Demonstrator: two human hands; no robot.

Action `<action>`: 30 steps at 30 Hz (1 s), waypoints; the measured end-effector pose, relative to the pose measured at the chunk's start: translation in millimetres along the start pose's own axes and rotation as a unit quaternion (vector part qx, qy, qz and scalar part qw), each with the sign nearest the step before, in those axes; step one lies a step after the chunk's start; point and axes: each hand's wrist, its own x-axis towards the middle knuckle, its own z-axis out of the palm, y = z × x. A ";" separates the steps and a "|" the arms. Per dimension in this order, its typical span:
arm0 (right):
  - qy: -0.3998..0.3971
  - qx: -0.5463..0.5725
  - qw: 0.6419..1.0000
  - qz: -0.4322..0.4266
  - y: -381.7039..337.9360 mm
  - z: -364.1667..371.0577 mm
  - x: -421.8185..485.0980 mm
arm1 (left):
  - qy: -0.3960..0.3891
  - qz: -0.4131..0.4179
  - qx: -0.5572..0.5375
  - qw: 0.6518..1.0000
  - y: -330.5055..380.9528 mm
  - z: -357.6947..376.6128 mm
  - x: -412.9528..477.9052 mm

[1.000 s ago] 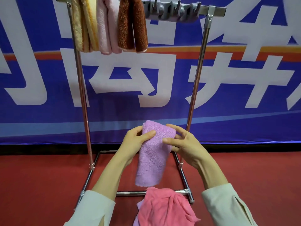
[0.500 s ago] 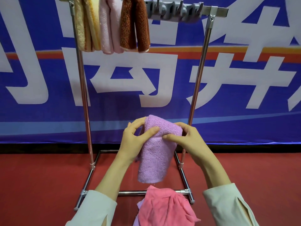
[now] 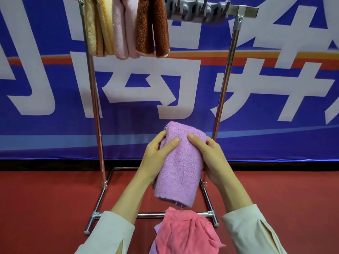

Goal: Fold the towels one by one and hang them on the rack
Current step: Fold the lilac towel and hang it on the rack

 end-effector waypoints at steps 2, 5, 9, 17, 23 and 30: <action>0.035 -0.052 0.998 0.005 3.8 1.6 2.3 | 0.031 -0.030 -0.053 0.998 -2.1 2.6 1.1; 0.040 -0.131 0.990 0.017 5.3 0.3 2.6 | 0.061 -0.042 -0.102 0.992 -4.4 2.1 4.8; -0.089 -0.145 0.984 0.059 8.6 -0.4 0.2 | 0.070 -0.060 -0.113 0.989 -9.9 1.2 6.2; -0.098 0.121 0.981 0.113 9.7 4.8 0.4 | 0.007 -0.239 -0.204 0.949 -7.5 -2.5 2.6; -0.065 0.056 0.992 0.098 17.3 10.1 -0.1 | 0.019 -0.216 -0.221 0.951 -12.1 -7.3 5.1; 0.006 -0.038 0.997 0.065 23.7 14.2 5.6 | 0.104 -0.197 -0.133 0.966 -15.6 -7.0 6.3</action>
